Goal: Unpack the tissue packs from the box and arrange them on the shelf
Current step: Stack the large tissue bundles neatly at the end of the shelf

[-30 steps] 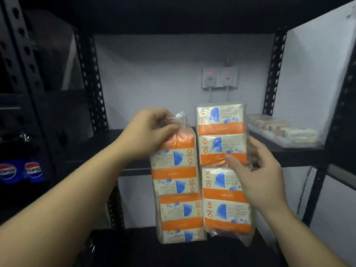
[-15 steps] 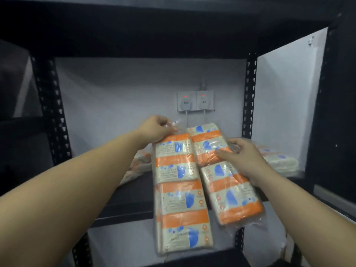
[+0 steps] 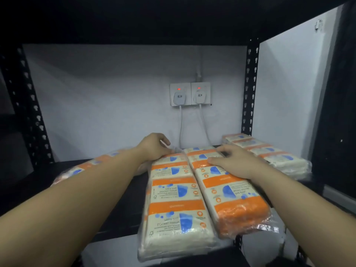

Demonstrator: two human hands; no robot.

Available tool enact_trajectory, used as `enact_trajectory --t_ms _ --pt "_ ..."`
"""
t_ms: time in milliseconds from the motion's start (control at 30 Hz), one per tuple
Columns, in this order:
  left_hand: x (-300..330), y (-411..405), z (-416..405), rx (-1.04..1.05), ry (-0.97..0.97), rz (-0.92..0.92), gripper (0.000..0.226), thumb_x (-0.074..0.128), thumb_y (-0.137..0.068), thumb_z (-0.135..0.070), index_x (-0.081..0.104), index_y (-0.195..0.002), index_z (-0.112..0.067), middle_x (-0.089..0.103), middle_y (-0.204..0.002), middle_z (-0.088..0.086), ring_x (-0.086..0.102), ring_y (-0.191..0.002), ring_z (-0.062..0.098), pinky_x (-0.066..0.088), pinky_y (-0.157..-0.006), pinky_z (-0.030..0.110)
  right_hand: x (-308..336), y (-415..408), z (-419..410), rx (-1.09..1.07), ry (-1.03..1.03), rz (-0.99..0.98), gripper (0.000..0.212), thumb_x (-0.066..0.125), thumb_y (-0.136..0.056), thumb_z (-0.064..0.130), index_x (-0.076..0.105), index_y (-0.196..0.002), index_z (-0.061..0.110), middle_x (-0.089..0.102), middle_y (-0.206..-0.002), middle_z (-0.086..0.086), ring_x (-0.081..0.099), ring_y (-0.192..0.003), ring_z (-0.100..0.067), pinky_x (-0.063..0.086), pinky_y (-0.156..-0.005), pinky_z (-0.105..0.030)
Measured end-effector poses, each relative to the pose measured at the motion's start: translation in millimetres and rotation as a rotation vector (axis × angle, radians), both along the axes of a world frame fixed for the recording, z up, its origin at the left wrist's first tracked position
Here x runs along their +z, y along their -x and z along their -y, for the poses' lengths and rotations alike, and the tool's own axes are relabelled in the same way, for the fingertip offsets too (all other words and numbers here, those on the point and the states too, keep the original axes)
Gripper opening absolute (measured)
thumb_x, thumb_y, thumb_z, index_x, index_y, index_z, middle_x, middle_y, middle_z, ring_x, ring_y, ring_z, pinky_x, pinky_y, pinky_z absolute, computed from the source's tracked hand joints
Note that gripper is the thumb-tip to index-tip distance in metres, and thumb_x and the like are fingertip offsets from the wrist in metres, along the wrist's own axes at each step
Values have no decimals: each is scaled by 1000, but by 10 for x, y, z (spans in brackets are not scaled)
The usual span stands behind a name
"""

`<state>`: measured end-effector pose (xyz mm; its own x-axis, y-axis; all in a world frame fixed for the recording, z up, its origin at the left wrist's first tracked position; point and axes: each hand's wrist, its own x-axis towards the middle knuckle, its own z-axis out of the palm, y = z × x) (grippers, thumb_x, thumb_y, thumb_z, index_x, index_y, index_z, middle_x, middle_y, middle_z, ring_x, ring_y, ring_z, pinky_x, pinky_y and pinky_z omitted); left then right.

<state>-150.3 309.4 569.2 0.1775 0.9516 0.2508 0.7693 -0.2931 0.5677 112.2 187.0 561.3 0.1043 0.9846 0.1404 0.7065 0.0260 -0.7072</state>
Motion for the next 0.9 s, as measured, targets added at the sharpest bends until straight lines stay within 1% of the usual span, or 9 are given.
enact_trajectory --t_ms 100,167,267,333,467,533,600,767,900 --pt "67 40 206 -38 -98 37 21 85 -82 -40 75 -92 -25 74 -93 -9 69 -90 13 51 -71 25 18 26 27 37 -14 112 47 69 -90 56 61 -132 36 60 -96 23 56 -75 7 40 -57 -16" --pt "80 33 428 -70 -68 -42 16 79 -88 -42 77 -86 -27 76 -85 -11 71 -85 10 51 -68 24 42 79 63 38 -14 186 48 67 -90 58 63 -133 35 63 -106 16 57 -82 4 41 -62 -17" --pt "89 34 795 -112 -3 -206 26 68 -92 -53 76 -104 -32 76 -101 -14 71 -93 7 54 -77 25 45 110 26 -1 -103 321 44 68 -85 63 69 -121 38 59 -127 5 56 -118 -18 48 -96 -36" --pt "136 96 1066 -127 16 -250 42 68 -89 -61 68 -124 -37 70 -118 -15 67 -105 8 51 -89 28 88 147 113 44 -169 378 39 67 -87 61 69 -118 39 53 -122 8 51 -126 -20 44 -106 -43" --pt "88 134 1562 -253 152 -327 82 61 -81 -79 45 -151 -42 50 -152 -17 52 -137 11 38 -116 33 99 244 455 183 -107 454 54 57 -91 68 60 -138 41 53 -142 15 51 -131 -12 41 -107 -32" --pt "-19 77 1646 -257 163 -435 89 54 -85 -80 26 -161 -43 18 -171 -15 19 -158 13 15 -128 36 31 260 485 222 -58 519 63 53 -92 70 51 -147 40 46 -156 13 44 -142 -14 35 -114 -30" --pt "-70 26 1609 -249 166 -424 89 51 -88 -79 17 -163 -43 1 -173 -14 1 -160 11 4 -129 38 -19 260 444 228 -44 515 65 50 -93 70 47 -150 41 42 -160 10 39 -147 -15 31 -118 -31" --pt "-46 -37 1289 -255 199 -330 84 56 -91 -72 24 -162 -41 5 -173 -13 5 -159 9 3 -126 33 46 274 245 179 13 524 64 46 -94 71 46 -151 42 38 -163 5 39 -147 -21 29 -117 -32" --pt "-37 -44 975 -237 183 -336 94 55 -81 -84 29 -160 -41 11 -173 -12 10 -159 12 4 -129 36 171 303 129 204 65 555 58 43 -99 66 47 -151 39 43 -160 2 44 -142 -24 33 -114 -39"
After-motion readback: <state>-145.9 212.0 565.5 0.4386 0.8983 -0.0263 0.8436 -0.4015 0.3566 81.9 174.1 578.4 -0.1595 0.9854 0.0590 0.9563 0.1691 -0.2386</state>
